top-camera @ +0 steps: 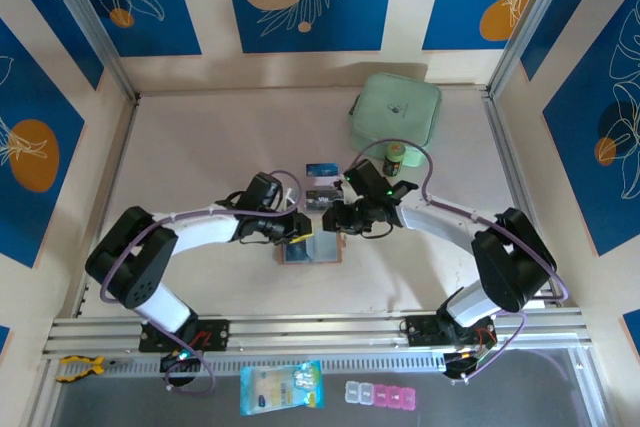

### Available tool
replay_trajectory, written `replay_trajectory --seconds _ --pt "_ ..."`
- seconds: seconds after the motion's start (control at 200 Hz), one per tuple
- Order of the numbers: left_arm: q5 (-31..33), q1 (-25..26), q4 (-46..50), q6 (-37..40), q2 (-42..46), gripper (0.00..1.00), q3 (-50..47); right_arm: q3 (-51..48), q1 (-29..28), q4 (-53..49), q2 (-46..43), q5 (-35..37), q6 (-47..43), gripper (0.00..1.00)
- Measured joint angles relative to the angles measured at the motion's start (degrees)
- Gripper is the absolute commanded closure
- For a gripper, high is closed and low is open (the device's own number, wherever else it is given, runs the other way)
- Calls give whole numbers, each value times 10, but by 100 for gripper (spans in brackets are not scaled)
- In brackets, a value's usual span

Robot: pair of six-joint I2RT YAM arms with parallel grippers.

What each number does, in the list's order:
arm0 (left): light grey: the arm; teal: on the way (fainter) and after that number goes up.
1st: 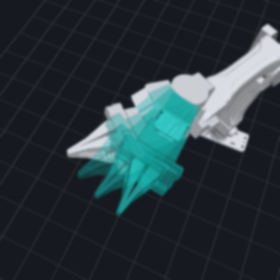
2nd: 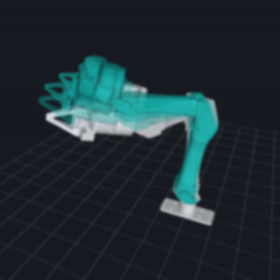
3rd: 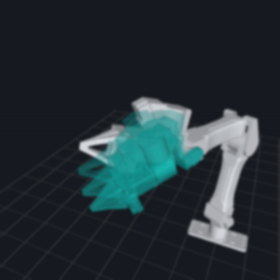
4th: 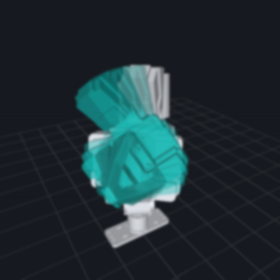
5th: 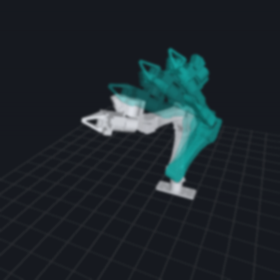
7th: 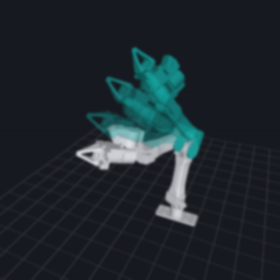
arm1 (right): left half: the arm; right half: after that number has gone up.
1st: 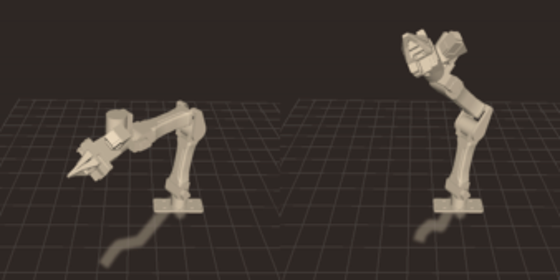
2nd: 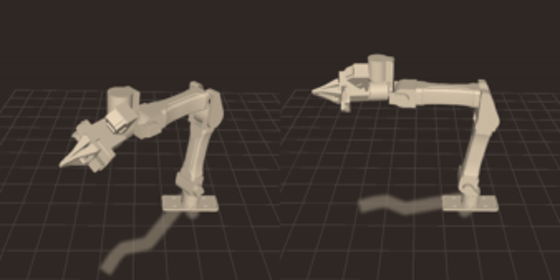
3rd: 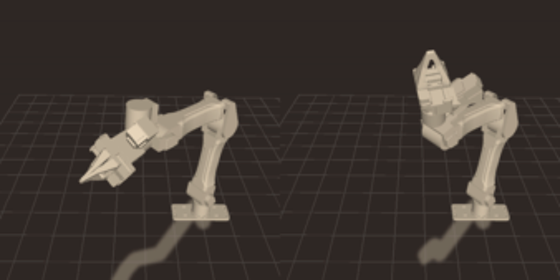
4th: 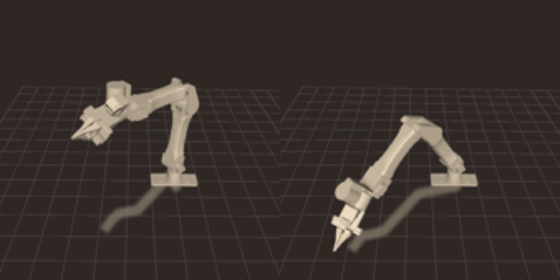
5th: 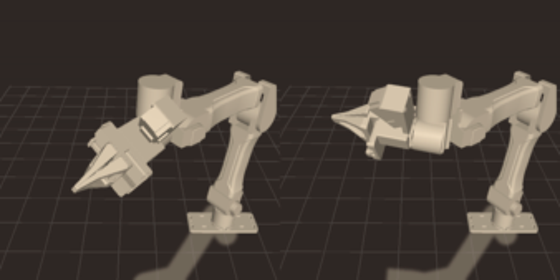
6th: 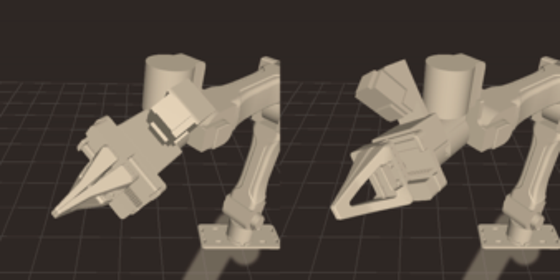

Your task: Take the credit cards out of the card holder

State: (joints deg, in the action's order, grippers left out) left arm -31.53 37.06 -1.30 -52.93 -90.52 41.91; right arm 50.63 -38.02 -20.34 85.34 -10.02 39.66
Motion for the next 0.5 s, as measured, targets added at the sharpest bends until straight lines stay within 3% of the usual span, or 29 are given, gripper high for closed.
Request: replay_trajectory --seconds 0.2,0.5 --pt "0 23 -2 -9 -36 77 19 -28 26 -12 -38 3 -5 75" --pt "-4 40 -8 -15 -71 63 54 -46 42 -24 -73 4 -7 74"
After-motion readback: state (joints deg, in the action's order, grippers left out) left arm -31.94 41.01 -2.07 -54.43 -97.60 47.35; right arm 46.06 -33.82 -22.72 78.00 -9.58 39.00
